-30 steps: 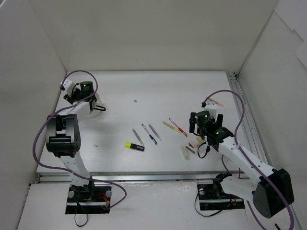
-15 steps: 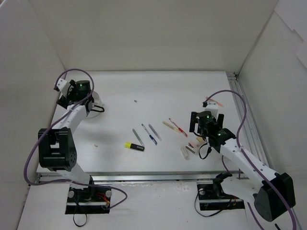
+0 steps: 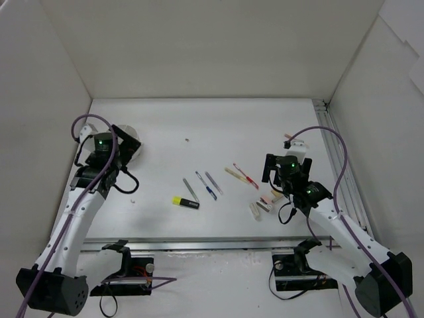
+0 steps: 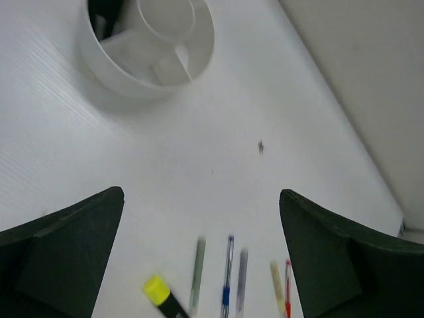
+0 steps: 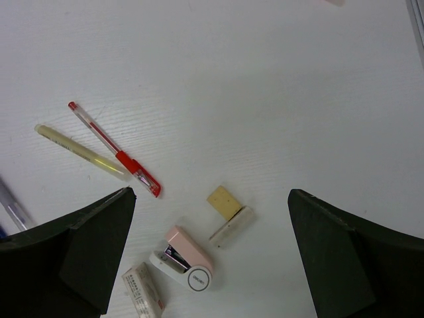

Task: Sort the stationery into containers
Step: Pick up the pen from the center of the board, then place the pen in the storage box.

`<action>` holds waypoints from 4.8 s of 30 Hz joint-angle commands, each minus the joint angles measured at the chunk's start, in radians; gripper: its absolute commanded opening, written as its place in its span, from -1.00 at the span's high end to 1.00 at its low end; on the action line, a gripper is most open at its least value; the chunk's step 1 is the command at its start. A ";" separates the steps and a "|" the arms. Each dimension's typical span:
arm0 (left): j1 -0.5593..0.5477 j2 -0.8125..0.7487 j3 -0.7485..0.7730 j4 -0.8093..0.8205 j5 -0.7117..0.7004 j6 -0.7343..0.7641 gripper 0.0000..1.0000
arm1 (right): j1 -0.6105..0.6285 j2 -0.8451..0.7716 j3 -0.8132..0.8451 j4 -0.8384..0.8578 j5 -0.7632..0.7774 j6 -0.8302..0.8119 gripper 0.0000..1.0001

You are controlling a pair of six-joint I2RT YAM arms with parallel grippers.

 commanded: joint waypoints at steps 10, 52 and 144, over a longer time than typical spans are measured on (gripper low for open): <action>-0.461 0.108 -0.206 -0.034 0.253 -0.309 -0.99 | 0.004 -0.063 -0.024 0.032 0.018 0.040 -0.96; -0.475 0.568 -0.094 -0.178 0.193 -0.600 0.02 | 0.009 -0.106 -0.021 0.024 0.021 0.032 -0.96; 0.153 0.682 0.322 0.217 -0.648 -0.069 0.57 | 0.007 0.113 0.026 0.046 0.124 -0.029 -0.96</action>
